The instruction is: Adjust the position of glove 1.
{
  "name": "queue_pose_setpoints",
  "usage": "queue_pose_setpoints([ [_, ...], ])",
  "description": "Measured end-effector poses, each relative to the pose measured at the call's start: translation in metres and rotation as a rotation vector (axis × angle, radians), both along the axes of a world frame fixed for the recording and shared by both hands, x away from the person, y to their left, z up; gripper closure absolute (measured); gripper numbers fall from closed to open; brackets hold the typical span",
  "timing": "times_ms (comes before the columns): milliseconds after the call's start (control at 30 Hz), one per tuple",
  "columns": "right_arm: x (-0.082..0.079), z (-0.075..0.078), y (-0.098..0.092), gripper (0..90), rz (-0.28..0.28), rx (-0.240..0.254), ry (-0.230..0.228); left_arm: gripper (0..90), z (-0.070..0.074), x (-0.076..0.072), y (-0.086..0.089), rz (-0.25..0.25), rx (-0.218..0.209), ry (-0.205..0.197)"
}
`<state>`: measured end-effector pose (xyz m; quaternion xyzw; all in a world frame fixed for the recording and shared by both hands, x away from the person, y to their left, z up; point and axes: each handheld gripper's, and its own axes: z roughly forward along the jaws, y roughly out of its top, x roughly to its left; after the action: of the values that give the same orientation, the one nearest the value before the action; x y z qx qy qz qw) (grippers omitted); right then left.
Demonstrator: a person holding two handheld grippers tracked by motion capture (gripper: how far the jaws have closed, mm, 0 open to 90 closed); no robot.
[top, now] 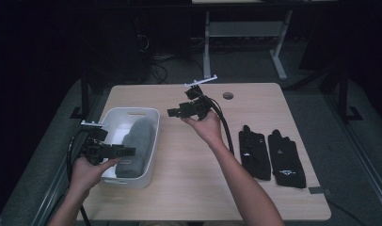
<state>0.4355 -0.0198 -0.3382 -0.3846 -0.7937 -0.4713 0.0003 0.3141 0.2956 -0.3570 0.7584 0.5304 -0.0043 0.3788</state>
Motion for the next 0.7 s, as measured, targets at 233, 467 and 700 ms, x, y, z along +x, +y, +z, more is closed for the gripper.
queue_pose_setpoints([
  [233, -0.002, -0.001, -0.018, 33.9, -0.024, 0.003, 0.005, 31.8, 0.005, 0.001, -0.010, -0.015, -0.013, -0.025],
  [467, -0.003, -0.001, -0.038, 33.2, -0.043, 0.002, 0.009, 31.1, 0.011, 0.003, -0.025, -0.044, -0.018, -0.047],
  [700, -0.006, -0.002, -0.053, 31.6, -0.059, -0.006, 0.015, 29.6, 0.018, 0.003, -0.039, -0.067, -0.023, -0.067],
])
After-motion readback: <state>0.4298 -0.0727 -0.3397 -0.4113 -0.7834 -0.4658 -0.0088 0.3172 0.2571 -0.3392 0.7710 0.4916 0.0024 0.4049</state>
